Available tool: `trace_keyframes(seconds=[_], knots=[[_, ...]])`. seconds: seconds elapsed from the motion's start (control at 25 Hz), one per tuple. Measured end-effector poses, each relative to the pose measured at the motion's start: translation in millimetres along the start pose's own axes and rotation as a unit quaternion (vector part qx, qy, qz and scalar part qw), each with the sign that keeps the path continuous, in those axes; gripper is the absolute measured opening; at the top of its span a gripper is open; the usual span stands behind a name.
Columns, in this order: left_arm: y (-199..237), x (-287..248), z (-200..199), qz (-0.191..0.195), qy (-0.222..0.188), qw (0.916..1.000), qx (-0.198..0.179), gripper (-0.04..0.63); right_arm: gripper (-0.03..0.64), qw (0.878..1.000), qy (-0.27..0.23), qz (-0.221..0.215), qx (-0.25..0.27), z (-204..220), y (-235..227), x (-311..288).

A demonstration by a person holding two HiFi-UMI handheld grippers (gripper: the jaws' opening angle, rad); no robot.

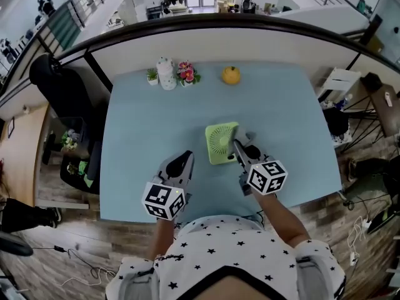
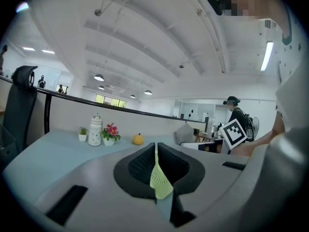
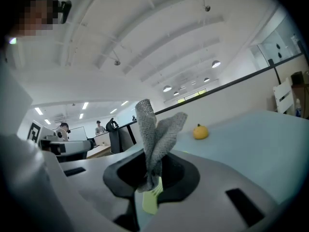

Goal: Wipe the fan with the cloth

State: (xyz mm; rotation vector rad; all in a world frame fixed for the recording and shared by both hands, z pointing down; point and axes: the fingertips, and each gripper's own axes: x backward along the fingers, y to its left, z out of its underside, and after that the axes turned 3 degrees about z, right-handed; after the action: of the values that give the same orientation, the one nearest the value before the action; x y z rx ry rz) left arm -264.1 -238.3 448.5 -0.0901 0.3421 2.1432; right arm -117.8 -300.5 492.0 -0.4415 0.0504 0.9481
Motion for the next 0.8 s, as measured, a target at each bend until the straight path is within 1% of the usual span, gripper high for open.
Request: trace_keyframes(seconds=[0.12, 0.24, 0.4, 0.6, 0.8], knots=[[1, 3, -1, -0.003, -0.002, 1.0, -0.001, 0.04, 0.054, 1.0, -0.014, -0.02, -0.001, -10, 16, 3], [3, 4, -2, -0.006, -0.004, 1.0, -0.002, 0.04, 0.052, 0.999, -0.015, -0.036, -0.009, -14, 26, 3], [4, 6, -2, -0.008, -0.005, 1.0, -0.002, 0.04, 0.048, 0.999, -0.014, -0.041, 0.001, -16, 32, 5], [4, 8, -3, -0.008, -0.006, 0.9999, -0.003, 0.04, 0.048, 0.998, -0.016, -0.052, -0.023, -17, 38, 7], [2, 8, -3, -0.007, -0.007, 0.9999, -0.003, 0.04, 0.048, 0.998, -0.015, -0.06, -0.029, -19, 42, 9]])
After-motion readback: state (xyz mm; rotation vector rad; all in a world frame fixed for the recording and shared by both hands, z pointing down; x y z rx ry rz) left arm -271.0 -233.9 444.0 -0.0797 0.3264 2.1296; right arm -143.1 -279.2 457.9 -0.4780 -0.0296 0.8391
